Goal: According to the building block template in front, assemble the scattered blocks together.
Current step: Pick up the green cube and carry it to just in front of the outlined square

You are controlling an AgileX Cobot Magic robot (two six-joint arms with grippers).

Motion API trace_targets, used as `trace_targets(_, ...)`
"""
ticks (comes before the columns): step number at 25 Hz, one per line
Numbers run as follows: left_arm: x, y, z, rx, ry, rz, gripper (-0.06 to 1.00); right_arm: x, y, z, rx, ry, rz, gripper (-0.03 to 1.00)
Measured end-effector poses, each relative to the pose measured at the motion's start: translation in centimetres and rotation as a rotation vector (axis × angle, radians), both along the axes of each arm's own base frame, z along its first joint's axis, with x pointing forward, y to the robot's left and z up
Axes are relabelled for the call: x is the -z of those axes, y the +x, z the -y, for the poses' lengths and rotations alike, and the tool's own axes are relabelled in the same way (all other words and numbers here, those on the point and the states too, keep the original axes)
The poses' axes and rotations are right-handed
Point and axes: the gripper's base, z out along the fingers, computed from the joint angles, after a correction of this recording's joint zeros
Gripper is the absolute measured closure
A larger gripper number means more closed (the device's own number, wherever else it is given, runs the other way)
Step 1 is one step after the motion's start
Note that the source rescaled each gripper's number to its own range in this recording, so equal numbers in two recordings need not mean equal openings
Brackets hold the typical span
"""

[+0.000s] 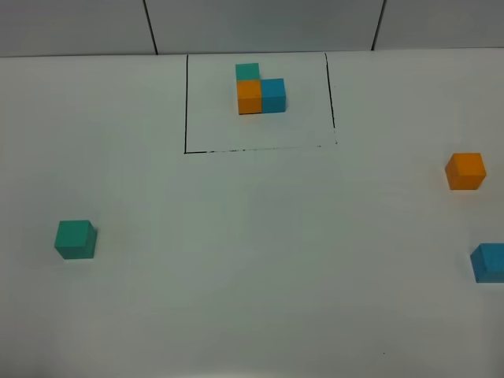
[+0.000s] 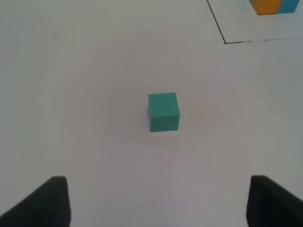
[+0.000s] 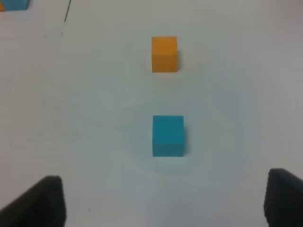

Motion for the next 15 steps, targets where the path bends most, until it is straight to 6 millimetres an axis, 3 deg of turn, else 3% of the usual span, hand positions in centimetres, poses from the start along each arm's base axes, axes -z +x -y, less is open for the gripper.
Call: trace_targets(15, 0.0, 0.0, 0.0, 0.0, 0.0, 0.0, 0.26, 0.0, 0.0, 0.0, 0.0, 0.0, 0.0, 0.25)
